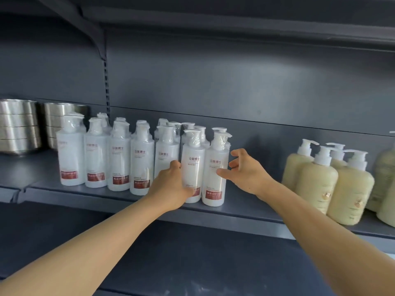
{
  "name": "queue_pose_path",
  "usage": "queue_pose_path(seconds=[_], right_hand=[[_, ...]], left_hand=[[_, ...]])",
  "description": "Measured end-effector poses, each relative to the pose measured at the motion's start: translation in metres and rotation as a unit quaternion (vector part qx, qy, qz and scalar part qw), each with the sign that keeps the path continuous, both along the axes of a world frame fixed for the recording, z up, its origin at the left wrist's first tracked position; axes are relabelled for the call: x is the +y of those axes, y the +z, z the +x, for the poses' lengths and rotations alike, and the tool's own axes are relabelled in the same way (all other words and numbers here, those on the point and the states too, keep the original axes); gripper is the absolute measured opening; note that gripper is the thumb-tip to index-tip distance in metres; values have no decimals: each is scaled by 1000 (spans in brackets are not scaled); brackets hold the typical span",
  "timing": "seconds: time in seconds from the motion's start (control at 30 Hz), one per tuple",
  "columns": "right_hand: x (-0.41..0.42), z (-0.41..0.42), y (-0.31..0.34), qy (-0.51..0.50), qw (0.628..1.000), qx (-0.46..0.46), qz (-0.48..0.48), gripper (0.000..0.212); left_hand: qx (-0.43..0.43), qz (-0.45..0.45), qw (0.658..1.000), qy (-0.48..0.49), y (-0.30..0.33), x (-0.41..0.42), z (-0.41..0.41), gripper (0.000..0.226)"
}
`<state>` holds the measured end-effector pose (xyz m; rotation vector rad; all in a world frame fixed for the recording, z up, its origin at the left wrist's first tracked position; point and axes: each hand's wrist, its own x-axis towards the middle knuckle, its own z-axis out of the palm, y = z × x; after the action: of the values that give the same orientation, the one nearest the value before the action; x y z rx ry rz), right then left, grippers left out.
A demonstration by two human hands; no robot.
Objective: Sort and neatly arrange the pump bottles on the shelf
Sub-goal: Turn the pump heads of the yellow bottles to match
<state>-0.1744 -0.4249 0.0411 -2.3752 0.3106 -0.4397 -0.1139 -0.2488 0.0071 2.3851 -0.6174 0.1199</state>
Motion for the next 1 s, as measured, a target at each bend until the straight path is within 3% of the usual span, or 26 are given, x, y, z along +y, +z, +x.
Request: queue_pose_path(seconds=[0.27,0.5,1.0], right_hand=[[-16,24,-4,51,998,-26,3,47],[-23,24,-2,67,997,-14,-18,48],[-18,18,-1,27,1000,11,-3,50]], left_hand=[[-80,37,995,56,0,-13,16,54],[-112,44,989,91,1,-21,18,45],[-106,28,994,-10,3,-7,31,38]])
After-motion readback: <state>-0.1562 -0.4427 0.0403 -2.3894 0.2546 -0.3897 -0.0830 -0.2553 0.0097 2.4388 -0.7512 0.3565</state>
